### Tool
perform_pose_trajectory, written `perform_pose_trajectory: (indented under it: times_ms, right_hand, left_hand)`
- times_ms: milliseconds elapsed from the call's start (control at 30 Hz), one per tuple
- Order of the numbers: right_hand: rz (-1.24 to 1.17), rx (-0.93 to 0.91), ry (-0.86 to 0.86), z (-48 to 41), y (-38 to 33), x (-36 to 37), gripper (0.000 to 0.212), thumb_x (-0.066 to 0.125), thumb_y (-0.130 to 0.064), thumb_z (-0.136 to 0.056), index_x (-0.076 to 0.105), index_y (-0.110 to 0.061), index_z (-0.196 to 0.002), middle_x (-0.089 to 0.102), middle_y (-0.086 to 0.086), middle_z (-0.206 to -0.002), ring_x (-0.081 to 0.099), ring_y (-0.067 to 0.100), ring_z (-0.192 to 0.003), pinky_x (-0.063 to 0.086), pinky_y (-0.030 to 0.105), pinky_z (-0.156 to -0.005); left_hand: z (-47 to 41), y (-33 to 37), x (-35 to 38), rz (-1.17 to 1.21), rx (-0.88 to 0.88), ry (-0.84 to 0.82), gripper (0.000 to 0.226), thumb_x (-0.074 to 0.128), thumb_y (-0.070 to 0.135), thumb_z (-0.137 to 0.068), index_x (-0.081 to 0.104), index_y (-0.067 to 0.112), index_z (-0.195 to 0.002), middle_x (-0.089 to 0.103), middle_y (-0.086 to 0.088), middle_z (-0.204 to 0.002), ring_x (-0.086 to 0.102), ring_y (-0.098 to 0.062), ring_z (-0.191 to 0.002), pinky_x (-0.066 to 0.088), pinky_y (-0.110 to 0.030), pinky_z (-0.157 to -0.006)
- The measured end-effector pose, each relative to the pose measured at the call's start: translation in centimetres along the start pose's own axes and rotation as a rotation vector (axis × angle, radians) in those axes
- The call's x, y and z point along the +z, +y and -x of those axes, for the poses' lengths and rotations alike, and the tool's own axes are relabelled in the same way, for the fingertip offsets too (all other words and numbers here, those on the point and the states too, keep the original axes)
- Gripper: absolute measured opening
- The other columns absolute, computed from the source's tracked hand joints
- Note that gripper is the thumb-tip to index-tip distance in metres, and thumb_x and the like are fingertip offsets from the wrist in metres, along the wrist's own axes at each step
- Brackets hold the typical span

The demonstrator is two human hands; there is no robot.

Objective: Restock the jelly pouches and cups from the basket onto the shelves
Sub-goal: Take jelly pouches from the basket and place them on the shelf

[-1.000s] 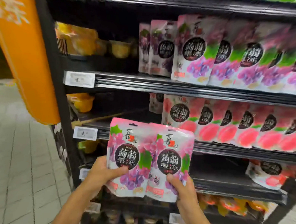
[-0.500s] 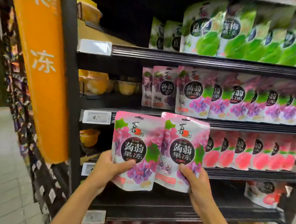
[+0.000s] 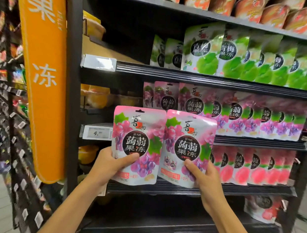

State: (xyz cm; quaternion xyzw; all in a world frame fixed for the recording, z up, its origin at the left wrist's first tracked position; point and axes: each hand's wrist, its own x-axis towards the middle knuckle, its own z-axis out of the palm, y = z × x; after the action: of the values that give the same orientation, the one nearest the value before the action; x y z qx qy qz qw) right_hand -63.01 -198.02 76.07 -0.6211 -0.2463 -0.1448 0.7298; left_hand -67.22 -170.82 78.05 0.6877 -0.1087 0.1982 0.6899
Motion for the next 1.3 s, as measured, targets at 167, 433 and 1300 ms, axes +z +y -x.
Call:
perform_pose_trajectory:
  times_ms: [167,433,1300]
  right_hand:
    - [0.062,0.018,0.076,-1.7,-1.8,0.0,0.029,0.081,-0.04,-0.066,0.072,-0.019,-0.084,0.076,0.01,-0.085,0.07,0.029,-0.082,0.056,0.047,-0.082]
    - [0.113,-0.015,0.126,-5.7,-3.9,-0.1,0.07,0.087,-0.04,-0.06,0.064,-0.017,-0.122,0.075,0.002,-0.105,0.071,0.02,-0.099,0.056,0.043,-0.092]
    - [0.474,-0.127,0.21,-15.2,-3.2,1.7,0.086,0.077,-0.046,-0.078,0.038,-0.009,-0.145,0.044,0.006,-0.148,0.042,0.024,-0.136,0.035,0.033,-0.105]
  left_hand:
    - [-1.0,1.1,0.6,0.004,0.017,-0.003,0.052,0.09,0.047,-0.05,0.074,0.026,-0.095,0.077,-0.006,-0.096,0.075,-0.024,-0.087,0.06,-0.028,-0.066]
    - [-2.1,1.4,1.3,0.025,-0.031,0.006,0.057,0.09,0.04,-0.056,0.07,0.019,-0.105,0.077,-0.007,-0.097,0.075,-0.024,-0.089,0.06,-0.028,-0.066]
    - [-3.6,0.8,1.3,-0.066,-0.035,0.016,0.052,0.086,0.036,-0.06,0.069,0.018,-0.106,0.077,-0.005,-0.095,0.075,-0.023,-0.088,0.058,-0.04,-0.079]
